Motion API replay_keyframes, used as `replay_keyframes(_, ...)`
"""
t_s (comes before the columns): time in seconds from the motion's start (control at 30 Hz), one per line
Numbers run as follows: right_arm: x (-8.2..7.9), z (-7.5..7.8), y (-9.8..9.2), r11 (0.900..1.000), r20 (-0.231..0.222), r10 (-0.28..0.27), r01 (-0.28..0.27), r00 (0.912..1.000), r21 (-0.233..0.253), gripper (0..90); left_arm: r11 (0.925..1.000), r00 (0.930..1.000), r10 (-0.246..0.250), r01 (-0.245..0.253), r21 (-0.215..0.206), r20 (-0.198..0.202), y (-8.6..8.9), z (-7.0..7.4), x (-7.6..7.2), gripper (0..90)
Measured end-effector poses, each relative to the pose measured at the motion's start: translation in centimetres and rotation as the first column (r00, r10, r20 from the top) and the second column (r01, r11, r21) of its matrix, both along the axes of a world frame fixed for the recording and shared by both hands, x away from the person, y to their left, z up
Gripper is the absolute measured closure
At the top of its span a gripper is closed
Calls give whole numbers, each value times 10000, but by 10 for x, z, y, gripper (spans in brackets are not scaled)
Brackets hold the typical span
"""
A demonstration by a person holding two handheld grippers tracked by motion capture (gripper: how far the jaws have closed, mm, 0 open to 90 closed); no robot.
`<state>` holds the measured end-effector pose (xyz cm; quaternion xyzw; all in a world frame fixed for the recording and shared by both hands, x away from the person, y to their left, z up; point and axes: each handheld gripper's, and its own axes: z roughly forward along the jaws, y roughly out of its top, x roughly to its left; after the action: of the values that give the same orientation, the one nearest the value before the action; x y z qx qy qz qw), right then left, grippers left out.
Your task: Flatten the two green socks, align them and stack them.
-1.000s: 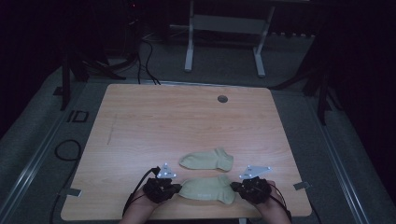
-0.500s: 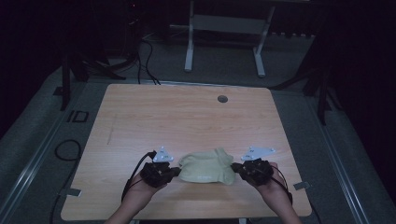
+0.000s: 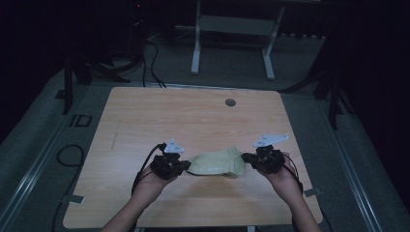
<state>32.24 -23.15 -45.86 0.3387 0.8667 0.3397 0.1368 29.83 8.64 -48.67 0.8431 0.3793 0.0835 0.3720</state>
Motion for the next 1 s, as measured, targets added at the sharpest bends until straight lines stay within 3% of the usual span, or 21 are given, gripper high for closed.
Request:
replay_keyframes(0.13,10,-10,1,9998,-231,-160,157,9996,-124,862,9999,9998,93,-92,73,-202,-3,-9,9,888)
replay_keyframes(0.3,21,-26,0,9995,-646,-317,311,9974,-93,863,9985,9992,244,-228,507,-304,-4,-23,16,888)
replay_keyframes(0.43,28,-40,2,9992,-1025,-395,387,9940,-97,862,9979,9980,390,-363,537,-495,-4,-34,21,888)
replay_keyframes(1.0,47,-70,12,9953,-1453,-562,439,9878,-865,858,9959,9944,540,-470,770,-912,-3,-57,32,887)
